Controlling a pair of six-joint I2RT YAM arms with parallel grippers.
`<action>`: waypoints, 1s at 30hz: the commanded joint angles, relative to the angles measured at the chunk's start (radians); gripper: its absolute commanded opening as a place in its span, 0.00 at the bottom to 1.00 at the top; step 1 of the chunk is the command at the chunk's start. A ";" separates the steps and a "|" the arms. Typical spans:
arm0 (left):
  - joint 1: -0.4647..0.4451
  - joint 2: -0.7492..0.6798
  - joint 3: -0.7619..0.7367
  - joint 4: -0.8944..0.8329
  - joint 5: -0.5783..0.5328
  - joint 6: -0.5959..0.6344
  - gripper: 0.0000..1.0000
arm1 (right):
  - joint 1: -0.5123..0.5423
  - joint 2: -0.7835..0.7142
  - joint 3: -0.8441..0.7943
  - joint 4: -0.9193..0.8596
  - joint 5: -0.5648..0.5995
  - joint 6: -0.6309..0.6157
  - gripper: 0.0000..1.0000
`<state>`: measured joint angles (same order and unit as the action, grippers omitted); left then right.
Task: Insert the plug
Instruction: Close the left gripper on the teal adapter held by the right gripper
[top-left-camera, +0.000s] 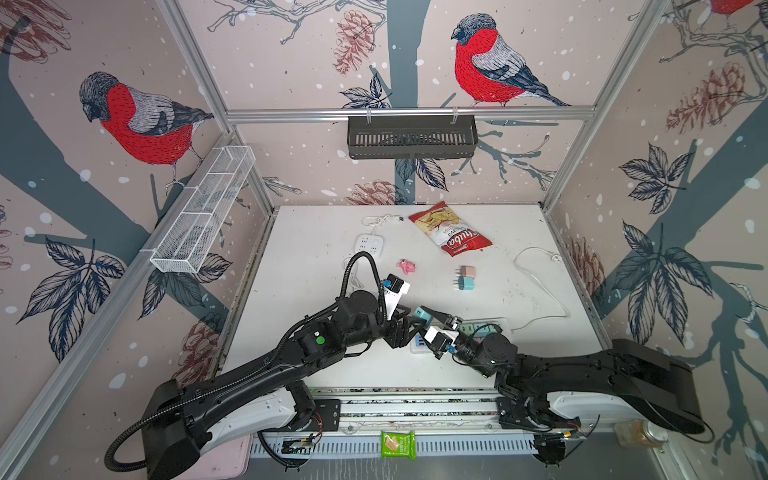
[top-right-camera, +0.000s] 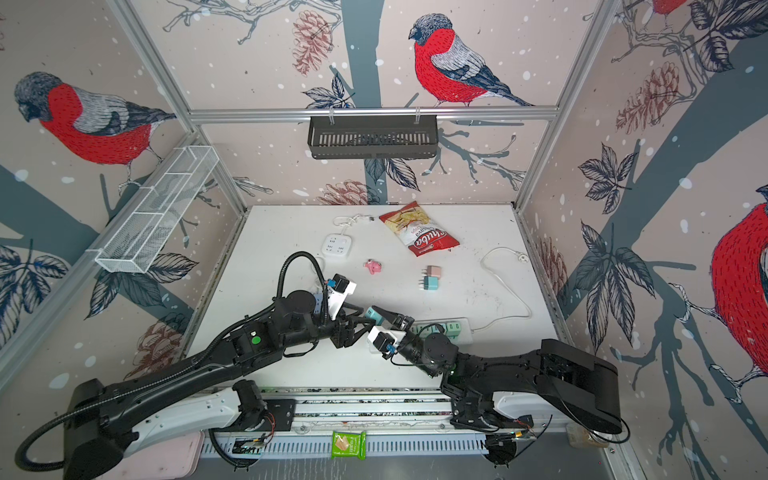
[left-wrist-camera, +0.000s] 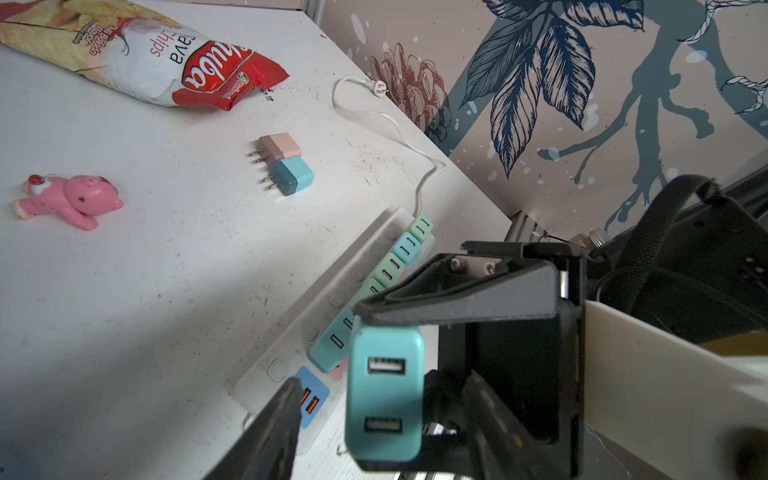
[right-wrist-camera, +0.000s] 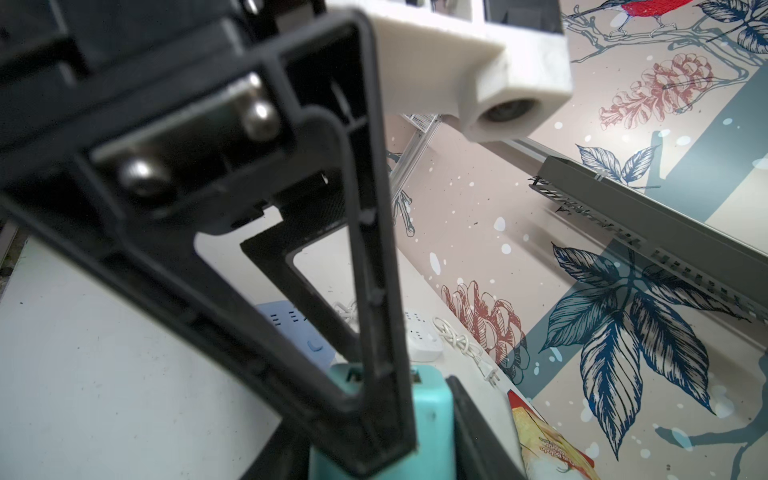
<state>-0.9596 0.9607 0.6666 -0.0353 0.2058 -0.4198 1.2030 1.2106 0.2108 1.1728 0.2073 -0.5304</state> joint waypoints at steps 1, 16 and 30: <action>-0.002 0.009 0.018 0.019 -0.016 0.004 0.59 | 0.006 0.013 0.007 0.080 0.043 -0.025 0.17; -0.003 0.092 0.055 -0.001 0.004 0.016 0.51 | 0.023 0.038 0.010 0.128 0.029 -0.048 0.17; -0.003 0.095 0.102 -0.030 0.016 0.054 0.00 | 0.027 0.066 -0.035 0.250 0.063 -0.041 0.73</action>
<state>-0.9653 1.0702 0.7425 -0.0650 0.2276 -0.3801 1.2293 1.2793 0.1928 1.3087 0.2447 -0.5758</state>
